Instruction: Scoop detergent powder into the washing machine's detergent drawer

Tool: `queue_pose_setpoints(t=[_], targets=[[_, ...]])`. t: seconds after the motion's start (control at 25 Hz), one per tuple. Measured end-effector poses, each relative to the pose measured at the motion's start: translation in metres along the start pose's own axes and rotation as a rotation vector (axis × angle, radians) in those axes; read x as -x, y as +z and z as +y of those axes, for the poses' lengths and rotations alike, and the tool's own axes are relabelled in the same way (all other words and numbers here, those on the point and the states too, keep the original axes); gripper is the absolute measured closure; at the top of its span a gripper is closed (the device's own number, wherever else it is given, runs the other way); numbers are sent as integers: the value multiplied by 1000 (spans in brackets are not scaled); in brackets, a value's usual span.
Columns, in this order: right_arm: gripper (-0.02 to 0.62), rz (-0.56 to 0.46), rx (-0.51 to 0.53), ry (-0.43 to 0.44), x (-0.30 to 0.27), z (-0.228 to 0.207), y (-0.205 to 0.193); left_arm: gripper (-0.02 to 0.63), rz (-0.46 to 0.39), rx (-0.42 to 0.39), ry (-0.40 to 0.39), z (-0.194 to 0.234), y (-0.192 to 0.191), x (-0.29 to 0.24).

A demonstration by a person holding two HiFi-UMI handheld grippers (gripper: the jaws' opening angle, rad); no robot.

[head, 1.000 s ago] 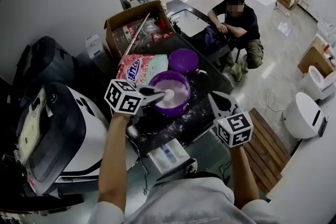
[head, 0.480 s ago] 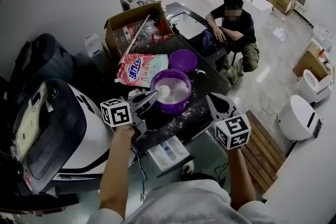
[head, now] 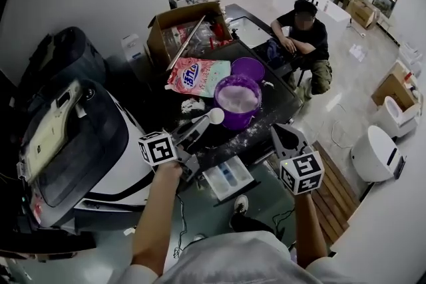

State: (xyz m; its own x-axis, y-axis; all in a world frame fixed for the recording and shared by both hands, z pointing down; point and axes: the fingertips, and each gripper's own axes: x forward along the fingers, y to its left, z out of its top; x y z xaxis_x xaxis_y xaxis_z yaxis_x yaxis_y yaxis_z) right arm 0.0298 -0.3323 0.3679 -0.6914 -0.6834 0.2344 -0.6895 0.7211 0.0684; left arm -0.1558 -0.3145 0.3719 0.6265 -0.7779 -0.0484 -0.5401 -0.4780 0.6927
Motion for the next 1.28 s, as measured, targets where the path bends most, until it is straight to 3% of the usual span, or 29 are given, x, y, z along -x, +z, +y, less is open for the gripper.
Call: queue_pose_setpoints(t=[0.32,0.44,0.6,0.76,0.88,1.04,1.28], targets=[[589,-6,26,14,34,78,1,592,-33,35,34,-17,-19,78],[589,-7,29,-1,58,104,1,592,-49,58,0,-26,-32,97],[589,0,4,-53,92,123,-9,592,-60,212,-4,-21,-73,122],[590,29,5,-104,116,133,-24,592,-54,282,-2,-23,-100,141],[589,56,-14,-136,134,136,-41,592,-32,245,51,-16,-115,154],[589,91,-39,-157,154,141,-63,592,-7,210,70,-14,-131,155],[589,117,-65,-150,160,144,-86,592,94,131,88,-15,-166,139]])
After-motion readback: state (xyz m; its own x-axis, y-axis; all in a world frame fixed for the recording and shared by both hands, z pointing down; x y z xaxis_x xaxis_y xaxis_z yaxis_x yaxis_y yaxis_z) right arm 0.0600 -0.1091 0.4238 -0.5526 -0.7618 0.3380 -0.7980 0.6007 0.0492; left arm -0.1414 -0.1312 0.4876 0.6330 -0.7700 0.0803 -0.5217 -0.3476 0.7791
